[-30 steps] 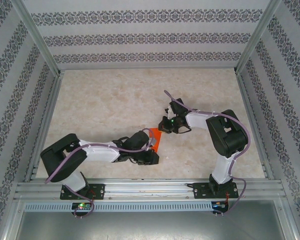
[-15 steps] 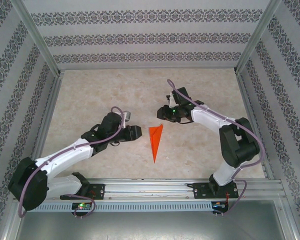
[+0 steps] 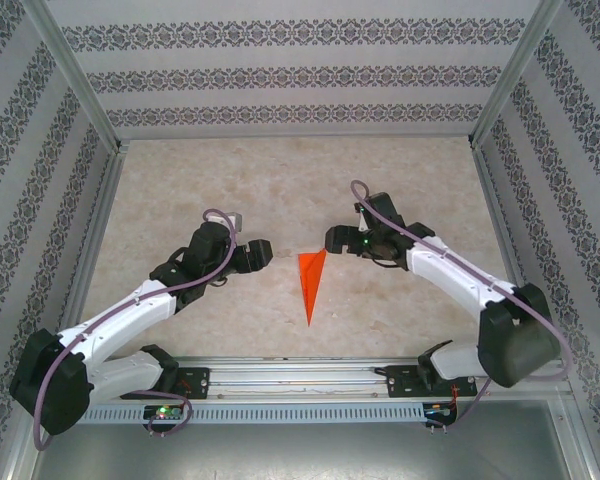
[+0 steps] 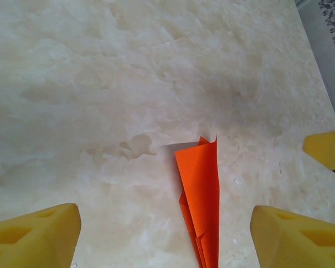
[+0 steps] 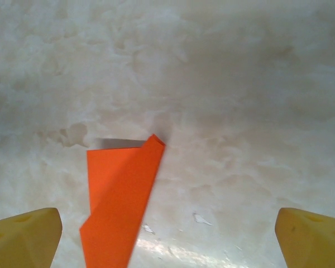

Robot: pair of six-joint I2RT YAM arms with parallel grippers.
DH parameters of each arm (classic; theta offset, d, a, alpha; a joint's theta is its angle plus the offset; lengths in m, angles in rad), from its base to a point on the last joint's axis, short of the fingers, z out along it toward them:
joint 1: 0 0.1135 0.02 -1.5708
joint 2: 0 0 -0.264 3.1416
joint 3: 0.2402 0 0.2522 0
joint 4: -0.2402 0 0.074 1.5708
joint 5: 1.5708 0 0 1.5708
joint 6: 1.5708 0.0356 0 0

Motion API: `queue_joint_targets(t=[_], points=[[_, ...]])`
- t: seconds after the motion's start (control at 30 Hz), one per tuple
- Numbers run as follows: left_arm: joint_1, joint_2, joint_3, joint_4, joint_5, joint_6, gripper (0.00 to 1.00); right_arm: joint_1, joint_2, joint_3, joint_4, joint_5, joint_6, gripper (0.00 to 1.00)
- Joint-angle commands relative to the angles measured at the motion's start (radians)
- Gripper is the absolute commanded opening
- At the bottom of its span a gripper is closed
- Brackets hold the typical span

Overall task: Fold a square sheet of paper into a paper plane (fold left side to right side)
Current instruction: Turn over the paper plane at the center of the table.

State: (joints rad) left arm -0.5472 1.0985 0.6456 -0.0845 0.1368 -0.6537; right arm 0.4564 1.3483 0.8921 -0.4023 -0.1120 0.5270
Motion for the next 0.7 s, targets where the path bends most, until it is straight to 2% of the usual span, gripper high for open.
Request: queue_joint_targets(t=[0.0, 0.17, 0.3, 0.5, 0.67], points=[[0.015, 0.004, -0.021, 0.031, -0.013, 0.016, 0.82, 0.007, -0.078, -0.041, -0.02, 0.089, 0.012, 0.98], [0.019, 0.004, -0.032, 0.047, -0.016, 0.009, 0.9, 0.008, -0.133, -0.064, -0.059, 0.088, 0.083, 0.98], [0.023, -0.005, -0.043, 0.061, -0.02, 0.006, 0.99, 0.031, -0.158, -0.065, -0.121, 0.115, 0.142, 0.98], [0.033, -0.015, -0.047, 0.059, -0.022, 0.014, 1.0, 0.099, -0.175, -0.063, -0.199, 0.173, 0.207, 0.98], [0.044, -0.03, -0.06, 0.055, -0.033, 0.009, 1.0, 0.209, -0.149, -0.013, -0.27, 0.246, 0.253, 0.98]])
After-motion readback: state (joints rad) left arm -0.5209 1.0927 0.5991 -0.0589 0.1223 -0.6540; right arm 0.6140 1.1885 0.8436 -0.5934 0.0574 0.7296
